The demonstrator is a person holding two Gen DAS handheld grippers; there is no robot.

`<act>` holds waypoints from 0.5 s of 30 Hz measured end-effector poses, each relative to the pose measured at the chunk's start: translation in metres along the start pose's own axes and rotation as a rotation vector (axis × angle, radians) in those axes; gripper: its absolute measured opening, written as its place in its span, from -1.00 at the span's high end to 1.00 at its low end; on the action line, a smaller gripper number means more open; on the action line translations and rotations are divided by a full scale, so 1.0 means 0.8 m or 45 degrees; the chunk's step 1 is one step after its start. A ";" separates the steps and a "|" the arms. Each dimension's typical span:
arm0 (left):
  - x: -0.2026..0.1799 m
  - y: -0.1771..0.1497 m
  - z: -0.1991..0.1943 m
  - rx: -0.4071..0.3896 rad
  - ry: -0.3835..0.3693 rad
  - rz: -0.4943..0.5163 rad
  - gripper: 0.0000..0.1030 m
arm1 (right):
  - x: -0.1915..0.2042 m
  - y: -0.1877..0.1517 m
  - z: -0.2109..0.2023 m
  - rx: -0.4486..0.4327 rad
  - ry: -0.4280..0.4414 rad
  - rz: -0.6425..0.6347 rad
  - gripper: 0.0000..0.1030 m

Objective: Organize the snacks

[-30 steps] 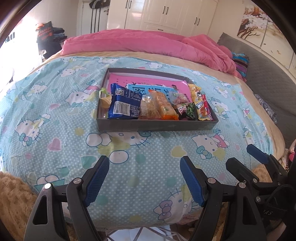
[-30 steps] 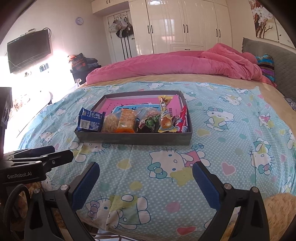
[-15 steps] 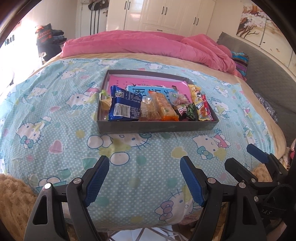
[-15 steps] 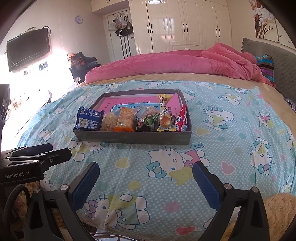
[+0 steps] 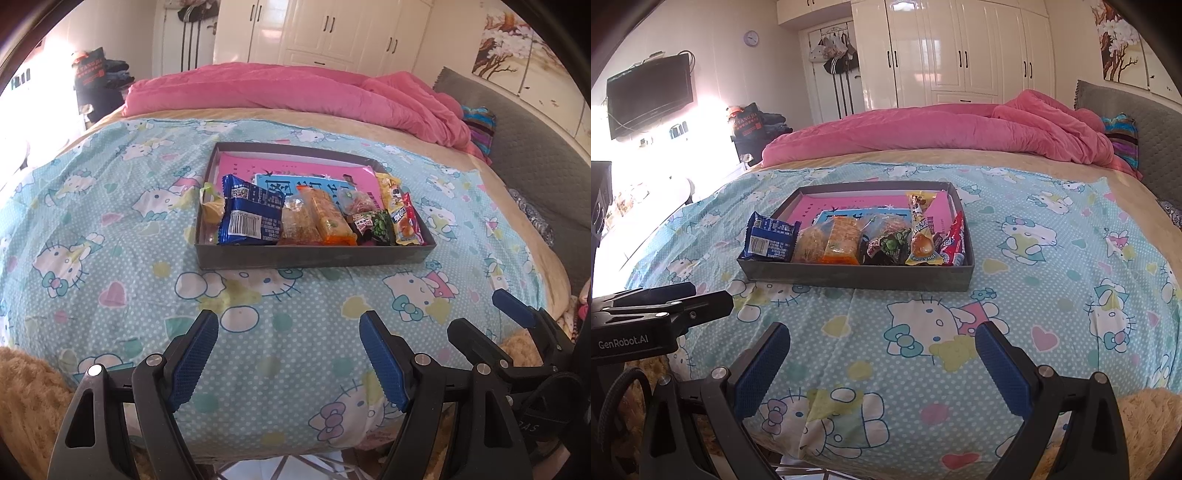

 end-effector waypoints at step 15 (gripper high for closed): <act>0.003 0.000 0.001 0.002 0.016 0.002 -0.56 | -0.001 0.002 -0.001 -0.002 -0.007 -0.002 -0.97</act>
Point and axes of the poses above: each gripper's, at about its wrist camera, not at the fingertips, and z roughly the way its jaws point, x to its left, y to its top, the point moved 2 cm from there along z, roughly the way its jaws point, and after that the axes turned 4 degrees about -x, right-handed, at the moved point
